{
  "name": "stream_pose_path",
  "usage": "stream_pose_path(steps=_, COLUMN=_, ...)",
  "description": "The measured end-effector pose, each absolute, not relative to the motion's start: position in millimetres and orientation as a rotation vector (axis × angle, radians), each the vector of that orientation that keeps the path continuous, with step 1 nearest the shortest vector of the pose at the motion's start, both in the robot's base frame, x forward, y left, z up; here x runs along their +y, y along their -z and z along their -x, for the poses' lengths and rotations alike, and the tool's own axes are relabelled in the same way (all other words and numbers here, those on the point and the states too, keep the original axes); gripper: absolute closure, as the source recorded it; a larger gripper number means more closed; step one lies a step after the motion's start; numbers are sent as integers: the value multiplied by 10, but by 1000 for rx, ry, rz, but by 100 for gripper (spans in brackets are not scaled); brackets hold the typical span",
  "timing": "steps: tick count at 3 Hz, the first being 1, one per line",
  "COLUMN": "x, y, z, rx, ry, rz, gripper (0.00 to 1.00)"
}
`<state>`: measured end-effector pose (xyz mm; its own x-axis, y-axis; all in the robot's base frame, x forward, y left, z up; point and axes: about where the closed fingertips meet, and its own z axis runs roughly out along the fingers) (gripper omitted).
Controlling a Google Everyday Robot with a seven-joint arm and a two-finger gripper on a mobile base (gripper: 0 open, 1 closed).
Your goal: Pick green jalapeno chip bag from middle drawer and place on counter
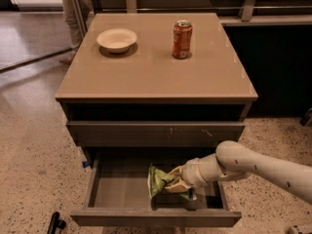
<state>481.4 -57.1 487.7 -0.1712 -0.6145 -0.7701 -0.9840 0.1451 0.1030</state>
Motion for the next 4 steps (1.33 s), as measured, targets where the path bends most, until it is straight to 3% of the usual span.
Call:
stream_pose_path(steps=1, x=-493, y=-5534, z=-4663, rx=1843, ry=-837, rz=1543, gripper=100)
stream_pose_path(steps=4, x=-462, y=-6015, z=-4699, rx=1809, ry=-787, rz=1578, gripper=100)
